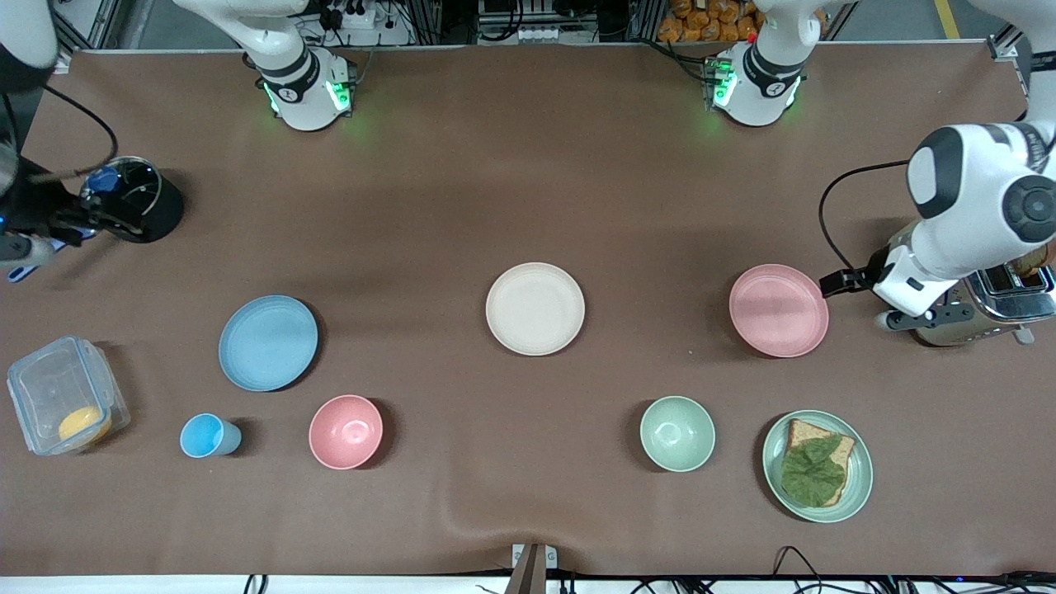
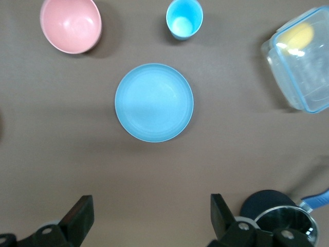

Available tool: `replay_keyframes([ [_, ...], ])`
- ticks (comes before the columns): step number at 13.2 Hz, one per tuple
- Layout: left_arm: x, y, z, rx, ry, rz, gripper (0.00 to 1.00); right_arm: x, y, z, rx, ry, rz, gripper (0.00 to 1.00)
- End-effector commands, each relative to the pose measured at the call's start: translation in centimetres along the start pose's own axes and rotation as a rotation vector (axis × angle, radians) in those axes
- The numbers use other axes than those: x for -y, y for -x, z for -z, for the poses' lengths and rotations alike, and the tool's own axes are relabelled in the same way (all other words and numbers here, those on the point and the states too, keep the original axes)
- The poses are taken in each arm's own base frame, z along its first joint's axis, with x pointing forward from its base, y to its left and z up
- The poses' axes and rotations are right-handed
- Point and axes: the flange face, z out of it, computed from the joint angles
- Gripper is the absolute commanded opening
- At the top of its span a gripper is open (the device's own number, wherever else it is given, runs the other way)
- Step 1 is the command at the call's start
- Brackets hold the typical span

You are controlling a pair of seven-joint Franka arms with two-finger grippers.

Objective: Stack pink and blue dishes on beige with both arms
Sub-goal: 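Reach the left gripper to the pink plate while the right gripper reaches the blue plate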

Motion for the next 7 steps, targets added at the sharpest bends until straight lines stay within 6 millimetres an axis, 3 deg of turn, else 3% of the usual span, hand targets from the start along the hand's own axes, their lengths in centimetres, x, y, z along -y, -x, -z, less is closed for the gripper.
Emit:
replay_keyframes([
  [1,2.0,0.6,-3.5,-0.025,-0.013,-0.009,1.00,-1.2,-3.1,-6.8,0.069,0.006,-0.005,1.00],
  [4,4.2,0.2,-8.5,-0.032,-0.003,0.015,1.00,-3.6,-6.1,-14.7,0.110,-0.002,-0.034,1.00],
  [7,5.1,-0.3,-12.0,-0.040,0.013,0.027,1.00,-4.9,-7.4,-20.0,0.120,-0.006,-0.049,1.00],
])
